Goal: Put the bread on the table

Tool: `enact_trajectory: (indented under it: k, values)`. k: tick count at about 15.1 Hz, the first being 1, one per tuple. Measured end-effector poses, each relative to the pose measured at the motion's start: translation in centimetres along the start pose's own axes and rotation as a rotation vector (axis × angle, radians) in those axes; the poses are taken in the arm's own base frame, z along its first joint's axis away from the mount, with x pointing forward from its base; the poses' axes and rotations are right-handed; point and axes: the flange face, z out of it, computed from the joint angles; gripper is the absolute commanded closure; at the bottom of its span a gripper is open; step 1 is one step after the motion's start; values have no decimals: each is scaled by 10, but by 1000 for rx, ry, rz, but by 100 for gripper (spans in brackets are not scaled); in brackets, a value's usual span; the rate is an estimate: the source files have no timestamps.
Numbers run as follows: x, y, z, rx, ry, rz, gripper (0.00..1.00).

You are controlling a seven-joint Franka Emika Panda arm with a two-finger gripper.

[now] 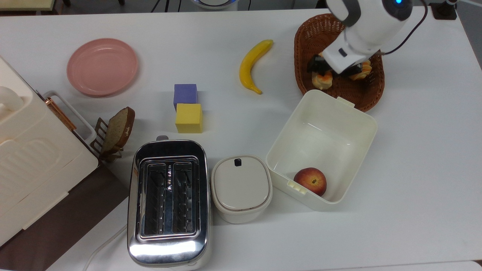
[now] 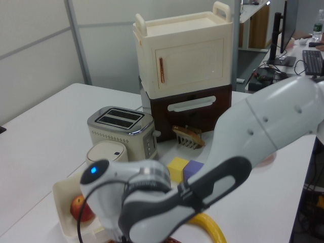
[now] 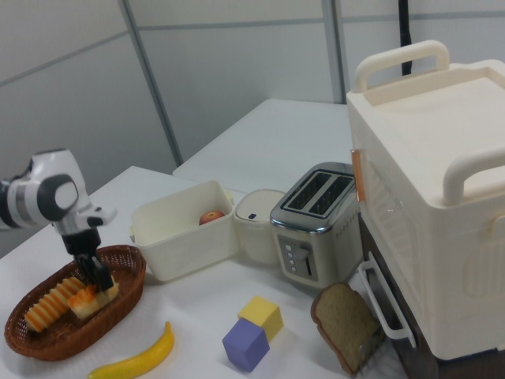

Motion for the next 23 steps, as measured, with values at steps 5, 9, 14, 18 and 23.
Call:
enact_trajectory:
  k: [5,9,14,18,23]
  values:
    - [-5,66,-99,20,-7,9,100]
    - [30,160,-120,57,-7,19,100]
    - [79,293,-92,87,-54,18,0]
    - [81,297,-76,85,-73,13,0]
    - [81,320,-95,97,-41,54,0]
